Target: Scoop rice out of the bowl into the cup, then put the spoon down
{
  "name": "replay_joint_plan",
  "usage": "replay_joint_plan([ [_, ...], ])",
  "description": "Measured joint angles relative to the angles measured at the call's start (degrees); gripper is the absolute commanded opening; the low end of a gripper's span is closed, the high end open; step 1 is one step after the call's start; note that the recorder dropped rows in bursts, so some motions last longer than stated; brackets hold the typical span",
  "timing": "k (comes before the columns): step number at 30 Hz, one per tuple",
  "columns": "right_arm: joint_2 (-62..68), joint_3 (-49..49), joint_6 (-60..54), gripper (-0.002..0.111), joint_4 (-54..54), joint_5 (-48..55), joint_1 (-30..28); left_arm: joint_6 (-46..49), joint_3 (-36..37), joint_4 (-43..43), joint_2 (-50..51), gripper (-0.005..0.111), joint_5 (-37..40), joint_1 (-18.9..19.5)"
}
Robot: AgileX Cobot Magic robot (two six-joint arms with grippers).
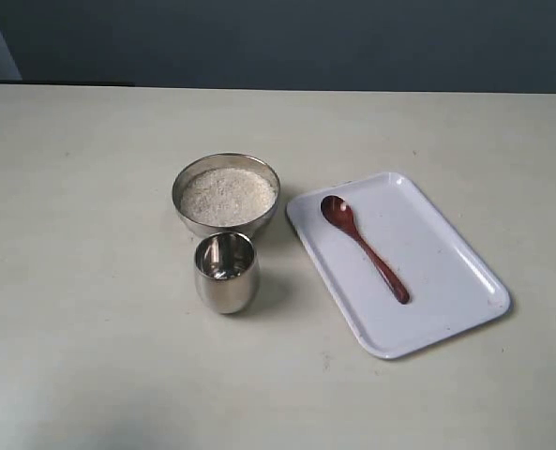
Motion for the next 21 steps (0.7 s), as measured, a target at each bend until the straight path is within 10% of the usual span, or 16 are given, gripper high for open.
replay_joint_plan([
  [21, 0.0, 0.0, -0.91, 0.0, 0.2, 0.0, 0.0, 0.0, 0.0, 0.0, 0.0, 0.001, 0.0, 0.0],
])
